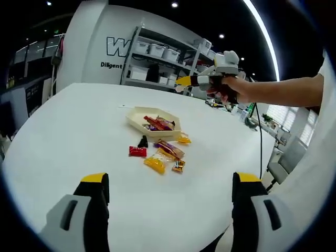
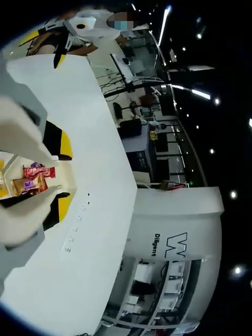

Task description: Place the target food into the container with the food tongs after gripping and lifting it, then release it inside without dropping or visibly crushing the food.

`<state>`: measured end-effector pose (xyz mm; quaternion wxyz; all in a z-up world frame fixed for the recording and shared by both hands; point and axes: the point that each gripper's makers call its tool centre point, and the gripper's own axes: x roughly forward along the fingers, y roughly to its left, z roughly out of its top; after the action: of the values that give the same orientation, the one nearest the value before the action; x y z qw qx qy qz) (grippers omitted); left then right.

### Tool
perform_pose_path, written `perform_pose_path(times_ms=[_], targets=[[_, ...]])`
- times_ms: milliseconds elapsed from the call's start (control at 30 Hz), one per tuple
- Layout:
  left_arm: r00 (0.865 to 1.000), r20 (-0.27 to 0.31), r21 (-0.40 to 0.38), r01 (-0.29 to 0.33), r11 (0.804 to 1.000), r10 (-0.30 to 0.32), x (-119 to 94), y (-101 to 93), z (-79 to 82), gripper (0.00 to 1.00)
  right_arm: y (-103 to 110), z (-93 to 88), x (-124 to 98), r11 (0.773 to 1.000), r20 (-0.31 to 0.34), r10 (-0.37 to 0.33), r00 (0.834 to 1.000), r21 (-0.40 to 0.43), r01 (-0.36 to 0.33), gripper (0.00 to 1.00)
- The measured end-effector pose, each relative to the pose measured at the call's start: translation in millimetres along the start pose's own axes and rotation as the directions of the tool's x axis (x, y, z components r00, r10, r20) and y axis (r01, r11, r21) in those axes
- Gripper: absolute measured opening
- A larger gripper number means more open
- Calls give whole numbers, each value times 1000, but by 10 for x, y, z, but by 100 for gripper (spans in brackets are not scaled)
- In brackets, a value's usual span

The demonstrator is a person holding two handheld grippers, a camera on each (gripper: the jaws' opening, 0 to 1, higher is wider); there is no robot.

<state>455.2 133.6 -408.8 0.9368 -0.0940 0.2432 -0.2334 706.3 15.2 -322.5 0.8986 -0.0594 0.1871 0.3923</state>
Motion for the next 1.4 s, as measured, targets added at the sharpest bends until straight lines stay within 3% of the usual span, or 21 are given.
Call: perform_pose_path(times_ms=[267,733,1033,1400], targets=[[1000,-7,4,2,1000,-2,3,-12,-1,96,-78,-131,-23,1000,-15,-9,1000,20,9,19],[1000,-25,12,8,1000,-8,6,-46,-35,95,-126,-819,-152,997,-126,-36,991,63,44,19],[1000,-31,8,-1,1000,1,-15,-18,-41,95,-32,-1238,-230,994,-199,-25,980,98,46,20],[999,-36,13,-12,1000,13,-44,-7,-30,94,87,-1440,-181,994,-238,12,971,107,14,20]])
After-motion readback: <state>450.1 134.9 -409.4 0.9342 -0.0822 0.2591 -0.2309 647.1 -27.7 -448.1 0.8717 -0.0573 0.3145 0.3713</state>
